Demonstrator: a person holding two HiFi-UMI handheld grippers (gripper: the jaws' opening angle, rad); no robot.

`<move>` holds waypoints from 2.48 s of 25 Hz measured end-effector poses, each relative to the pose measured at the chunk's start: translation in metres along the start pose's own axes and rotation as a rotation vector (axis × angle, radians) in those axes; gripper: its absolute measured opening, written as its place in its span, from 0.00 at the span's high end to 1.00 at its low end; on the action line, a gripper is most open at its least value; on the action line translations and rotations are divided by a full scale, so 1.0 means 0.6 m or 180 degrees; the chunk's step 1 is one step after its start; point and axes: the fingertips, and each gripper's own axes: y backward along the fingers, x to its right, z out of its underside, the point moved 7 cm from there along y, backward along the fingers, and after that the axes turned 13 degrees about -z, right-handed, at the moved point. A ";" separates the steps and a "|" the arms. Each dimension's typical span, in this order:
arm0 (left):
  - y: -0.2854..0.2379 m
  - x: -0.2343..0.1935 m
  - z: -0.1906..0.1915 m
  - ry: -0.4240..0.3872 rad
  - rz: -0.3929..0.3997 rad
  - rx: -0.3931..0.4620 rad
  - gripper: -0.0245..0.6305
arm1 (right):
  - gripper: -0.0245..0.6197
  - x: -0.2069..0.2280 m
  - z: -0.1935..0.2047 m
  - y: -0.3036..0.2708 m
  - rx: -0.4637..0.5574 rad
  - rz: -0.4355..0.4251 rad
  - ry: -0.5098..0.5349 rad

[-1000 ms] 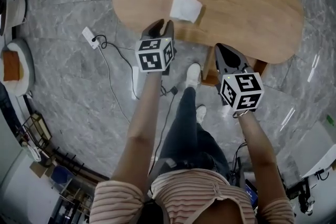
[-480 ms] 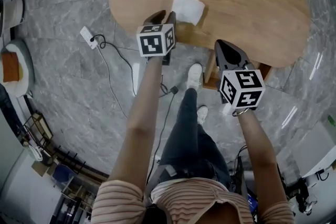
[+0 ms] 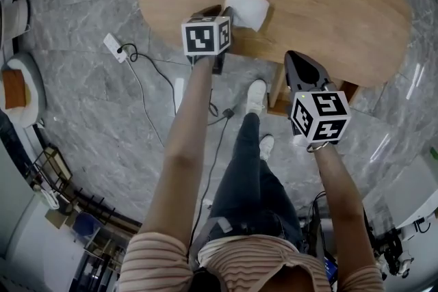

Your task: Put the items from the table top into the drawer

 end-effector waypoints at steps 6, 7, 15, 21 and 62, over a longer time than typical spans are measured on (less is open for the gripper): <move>-0.011 -0.004 0.000 0.0040 0.0029 -0.0039 0.85 | 0.95 -0.005 0.009 -0.014 -0.0051 -0.0032 0.0013; -0.010 -0.002 -0.001 0.0037 0.0024 -0.0043 0.85 | 0.95 -0.004 0.011 -0.014 -0.0058 -0.0032 0.0013; 0.004 -0.004 0.002 0.0265 0.0025 -0.0042 0.93 | 0.95 -0.006 0.016 0.000 -0.0040 0.0031 -0.0012; 0.043 0.007 0.004 0.0473 0.0141 0.0082 0.93 | 0.95 -0.013 0.019 0.026 0.0016 0.0111 -0.0032; 0.297 0.376 0.195 0.1042 0.1189 0.0322 0.94 | 0.95 0.071 0.209 0.395 0.0234 0.0618 -0.0333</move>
